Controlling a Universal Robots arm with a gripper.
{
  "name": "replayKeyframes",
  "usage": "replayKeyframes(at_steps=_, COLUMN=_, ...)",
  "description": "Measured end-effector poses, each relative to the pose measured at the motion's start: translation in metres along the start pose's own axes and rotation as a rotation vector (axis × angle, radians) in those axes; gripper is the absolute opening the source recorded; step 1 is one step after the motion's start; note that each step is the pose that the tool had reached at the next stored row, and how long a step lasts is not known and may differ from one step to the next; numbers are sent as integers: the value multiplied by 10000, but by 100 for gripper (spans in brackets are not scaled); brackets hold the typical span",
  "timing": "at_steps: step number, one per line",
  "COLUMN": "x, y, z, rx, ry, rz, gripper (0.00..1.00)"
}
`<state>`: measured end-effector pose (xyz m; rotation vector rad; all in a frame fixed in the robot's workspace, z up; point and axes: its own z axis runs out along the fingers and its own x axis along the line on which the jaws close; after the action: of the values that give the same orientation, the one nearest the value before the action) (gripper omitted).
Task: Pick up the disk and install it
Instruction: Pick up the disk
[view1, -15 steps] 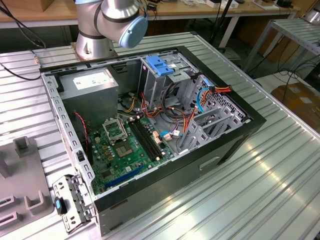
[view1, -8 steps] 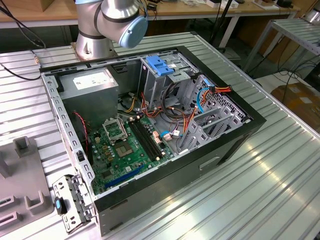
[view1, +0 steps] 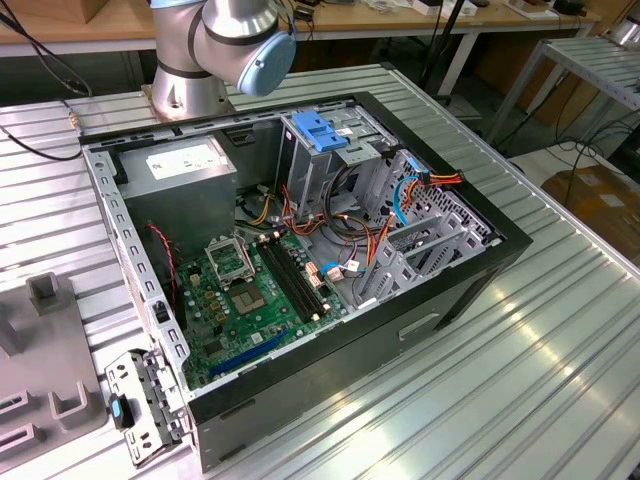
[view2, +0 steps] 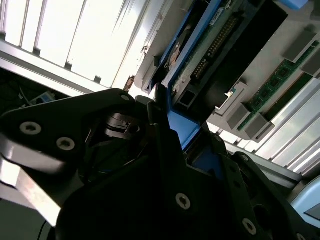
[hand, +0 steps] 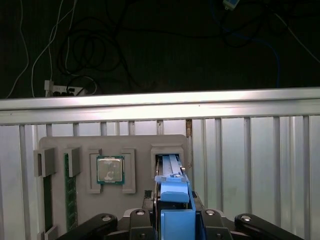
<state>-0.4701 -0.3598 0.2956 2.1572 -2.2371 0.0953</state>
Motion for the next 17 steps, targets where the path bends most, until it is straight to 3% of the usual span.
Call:
replayKeyframes(at_steps=9, x=2, y=-1, z=-30, rx=1, ry=0, rz=-1, gripper=37)
replayKeyframes(at_steps=11, x=4, y=-1, z=-65, rx=1, ry=0, rz=0, gripper=37)
replayKeyframes(at_steps=14, x=13, y=-4, z=-194, rx=0, ry=0, rz=-1, gripper=37)
replayKeyframes(at_steps=17, x=17, y=-6, z=-260, rx=1, ry=-1, rz=-1, gripper=37)
